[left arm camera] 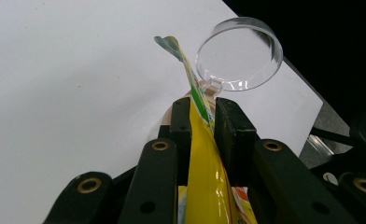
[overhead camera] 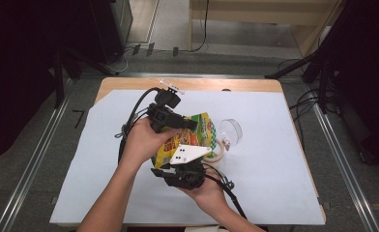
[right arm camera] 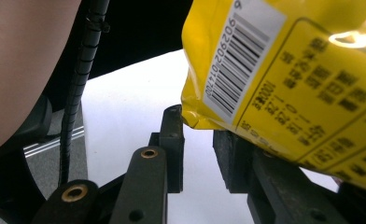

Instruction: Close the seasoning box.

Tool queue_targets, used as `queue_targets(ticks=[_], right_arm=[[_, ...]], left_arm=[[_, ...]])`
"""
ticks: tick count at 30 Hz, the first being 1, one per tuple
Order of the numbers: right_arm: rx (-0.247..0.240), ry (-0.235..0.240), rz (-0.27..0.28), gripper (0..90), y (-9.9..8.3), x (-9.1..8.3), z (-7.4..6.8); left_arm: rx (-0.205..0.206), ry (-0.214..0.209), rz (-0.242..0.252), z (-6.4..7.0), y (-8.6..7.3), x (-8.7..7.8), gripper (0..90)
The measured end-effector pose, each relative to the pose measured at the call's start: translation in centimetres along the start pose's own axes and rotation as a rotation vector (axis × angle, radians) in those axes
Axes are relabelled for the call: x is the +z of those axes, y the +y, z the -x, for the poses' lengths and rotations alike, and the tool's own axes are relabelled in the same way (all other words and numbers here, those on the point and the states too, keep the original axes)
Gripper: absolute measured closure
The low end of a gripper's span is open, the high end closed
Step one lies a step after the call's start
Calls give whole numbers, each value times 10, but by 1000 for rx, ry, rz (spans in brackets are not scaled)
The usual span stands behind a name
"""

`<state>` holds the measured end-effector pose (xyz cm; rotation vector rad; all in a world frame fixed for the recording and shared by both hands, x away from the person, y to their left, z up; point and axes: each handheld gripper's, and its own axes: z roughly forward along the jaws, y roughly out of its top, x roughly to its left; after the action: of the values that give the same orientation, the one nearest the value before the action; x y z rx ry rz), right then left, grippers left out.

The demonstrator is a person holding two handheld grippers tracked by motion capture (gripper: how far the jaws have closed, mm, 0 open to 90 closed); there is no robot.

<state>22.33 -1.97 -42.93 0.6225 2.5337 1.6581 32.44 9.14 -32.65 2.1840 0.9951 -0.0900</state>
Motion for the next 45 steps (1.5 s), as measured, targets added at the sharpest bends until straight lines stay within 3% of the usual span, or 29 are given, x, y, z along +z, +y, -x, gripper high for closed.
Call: queue_targets(ticks=[6, 10, 20, 29, 41, 42, 45], right_arm=[[-24, -14, 6, 758, -3, 1, 2], [-3, -3, 4, 757, -2, 0, 2], [-8, -4, -7, 758, 0, 1, 6], [48, -6, -37, 755, 8, 5, 6], [89, -67, -38, 750, 13, 10, 0], [74, -100, -45, 745, 14, 11, -3], [64, -136, -55, 742, 15, 13, -5]], left_arm=[[32, 14, 0, 7, 0, 1, 782], [19, 12, 6, 5, 1, 1, 782], [5, -9, -4, -1, 3, 3, 783], [-19, -33, -7, -12, 5, 2, 783], [-21, -54, 10, -18, 6, -1, 784], [-24, -58, 12, -20, 6, -1, 783], [-21, -65, 17, -22, 6, 0, 783]])
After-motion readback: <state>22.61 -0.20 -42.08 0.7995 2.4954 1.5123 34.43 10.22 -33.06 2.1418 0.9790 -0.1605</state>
